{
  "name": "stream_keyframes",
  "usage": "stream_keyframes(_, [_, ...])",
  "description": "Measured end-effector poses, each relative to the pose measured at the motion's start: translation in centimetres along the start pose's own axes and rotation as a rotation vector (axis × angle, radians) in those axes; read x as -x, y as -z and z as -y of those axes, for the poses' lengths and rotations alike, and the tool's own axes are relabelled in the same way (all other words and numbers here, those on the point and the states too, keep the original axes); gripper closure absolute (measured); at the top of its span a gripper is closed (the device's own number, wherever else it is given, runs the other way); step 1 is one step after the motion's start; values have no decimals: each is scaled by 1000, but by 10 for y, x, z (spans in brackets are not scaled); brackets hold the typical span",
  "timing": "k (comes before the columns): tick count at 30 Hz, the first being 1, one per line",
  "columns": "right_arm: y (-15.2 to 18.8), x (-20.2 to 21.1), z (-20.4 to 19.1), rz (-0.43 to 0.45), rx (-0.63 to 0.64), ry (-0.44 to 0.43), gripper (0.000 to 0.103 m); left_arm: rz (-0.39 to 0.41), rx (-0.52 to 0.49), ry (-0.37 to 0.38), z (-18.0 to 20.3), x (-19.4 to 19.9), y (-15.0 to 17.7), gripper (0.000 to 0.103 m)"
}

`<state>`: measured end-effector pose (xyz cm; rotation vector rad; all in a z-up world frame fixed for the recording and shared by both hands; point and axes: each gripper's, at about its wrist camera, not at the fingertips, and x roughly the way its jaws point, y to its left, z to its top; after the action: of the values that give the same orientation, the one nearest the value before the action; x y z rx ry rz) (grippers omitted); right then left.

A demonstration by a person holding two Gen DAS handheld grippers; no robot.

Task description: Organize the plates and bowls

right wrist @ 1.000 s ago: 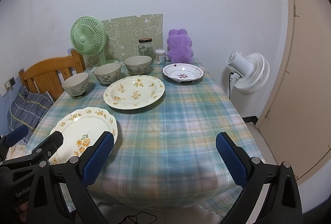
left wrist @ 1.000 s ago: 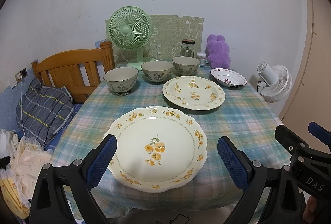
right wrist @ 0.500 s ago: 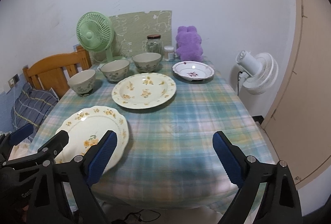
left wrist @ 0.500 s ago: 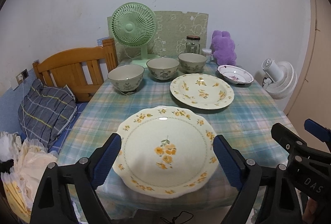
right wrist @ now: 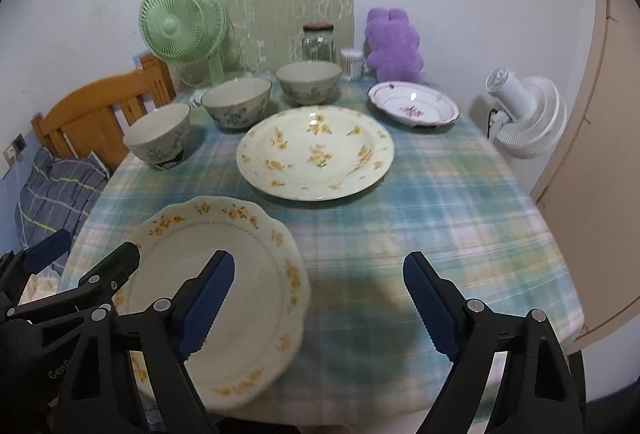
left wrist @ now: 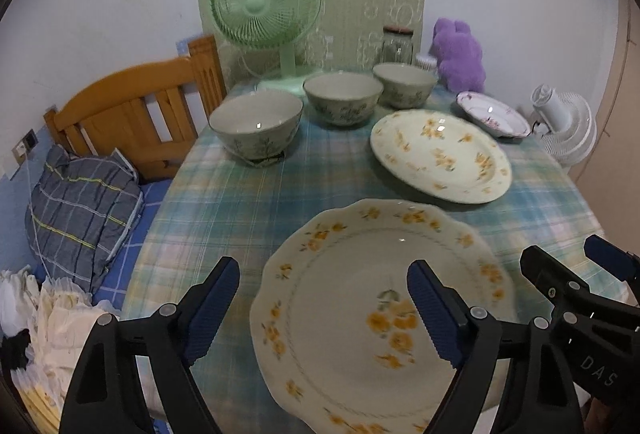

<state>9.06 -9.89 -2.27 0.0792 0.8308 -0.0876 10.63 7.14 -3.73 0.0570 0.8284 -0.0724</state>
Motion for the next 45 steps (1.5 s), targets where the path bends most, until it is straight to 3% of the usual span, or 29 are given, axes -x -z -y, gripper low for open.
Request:
stream_keyframes(8, [7, -45, -26, -127, -30, 28, 18, -148, -14, 29, -18, -47, 7, 19])
stream_keyframes(18, [10, -86, -32, -261, -52, 51, 22, -264, -32, 63, -19, -80, 10, 23])
stream_keyframes(32, [13, -105, -31, -335, -68, 33, 33, -295, -50, 97, -13, -89, 5, 31])
stream_keyframes(45, [9, -101, -29, -376, -53, 62, 34, -373, -58, 142, -2, -86, 6, 32])
